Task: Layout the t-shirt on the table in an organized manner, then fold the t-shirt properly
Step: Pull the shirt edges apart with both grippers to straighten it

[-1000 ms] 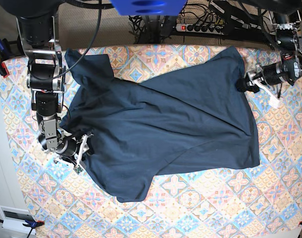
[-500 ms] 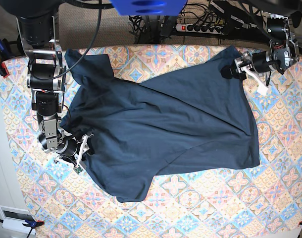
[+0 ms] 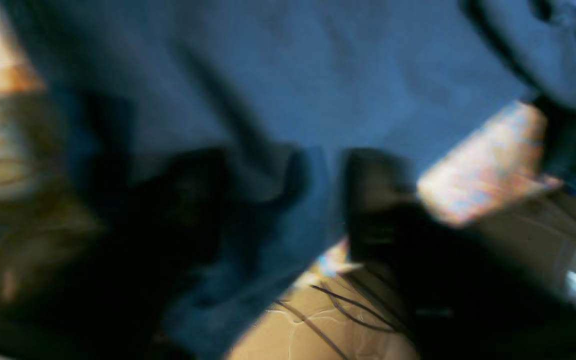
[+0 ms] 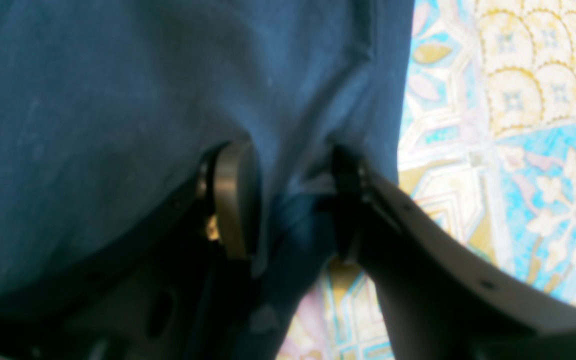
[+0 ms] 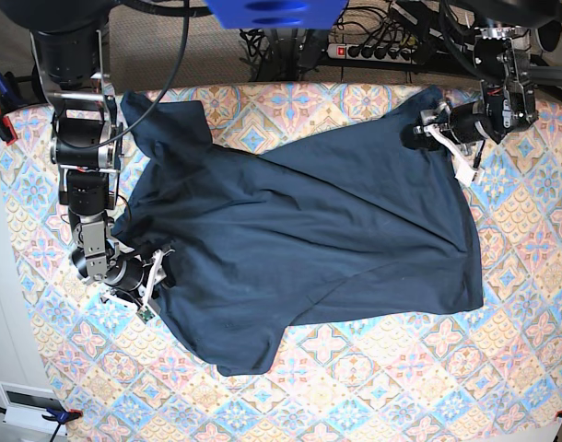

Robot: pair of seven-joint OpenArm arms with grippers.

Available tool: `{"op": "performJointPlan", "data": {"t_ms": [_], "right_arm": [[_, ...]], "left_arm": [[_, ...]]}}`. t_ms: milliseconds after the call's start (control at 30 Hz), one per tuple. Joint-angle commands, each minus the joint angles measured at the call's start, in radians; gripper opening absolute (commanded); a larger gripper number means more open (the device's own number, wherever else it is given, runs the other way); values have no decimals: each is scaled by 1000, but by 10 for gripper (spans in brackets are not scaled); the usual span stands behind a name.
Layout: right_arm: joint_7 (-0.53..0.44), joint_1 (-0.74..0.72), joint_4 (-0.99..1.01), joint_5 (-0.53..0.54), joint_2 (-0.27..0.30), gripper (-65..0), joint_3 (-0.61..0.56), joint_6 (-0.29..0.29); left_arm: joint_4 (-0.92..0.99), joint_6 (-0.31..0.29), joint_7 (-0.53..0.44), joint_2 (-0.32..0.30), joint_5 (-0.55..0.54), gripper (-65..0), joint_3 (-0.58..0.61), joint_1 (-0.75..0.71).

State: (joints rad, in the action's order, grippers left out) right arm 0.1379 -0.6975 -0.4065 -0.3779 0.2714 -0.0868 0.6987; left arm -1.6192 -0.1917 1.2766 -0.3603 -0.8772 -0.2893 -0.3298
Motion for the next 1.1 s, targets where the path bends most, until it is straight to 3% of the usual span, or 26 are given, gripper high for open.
{"op": "performJointPlan", "data": {"t_ms": [0,33,167,500,833,1067], "right_arm": [[-16,-32,-15,7,12,-409,3,-1],[-17,-32,-15,7,12,-409,5,-1],[-14,-32,-30,7,12,-410,5,-1],[33,48,-240,7,12,-410,5,-1],[55,49,-262,7,12,-405,3,-1],[108,49,-259,7,9,-405,2,-1]], "left_arm": [[1,4,42,2,13,-618,6,7],[1,7,45,-6,25,-650,5,11],[0,5,39,-96,56,-646,-3,19],[-2,-1,39,-288,56,-650,-193,19],[1,-1,39,-340,62,-650,-221,10],[1,-1,39,-336,62,-650,-215,-13]]}}
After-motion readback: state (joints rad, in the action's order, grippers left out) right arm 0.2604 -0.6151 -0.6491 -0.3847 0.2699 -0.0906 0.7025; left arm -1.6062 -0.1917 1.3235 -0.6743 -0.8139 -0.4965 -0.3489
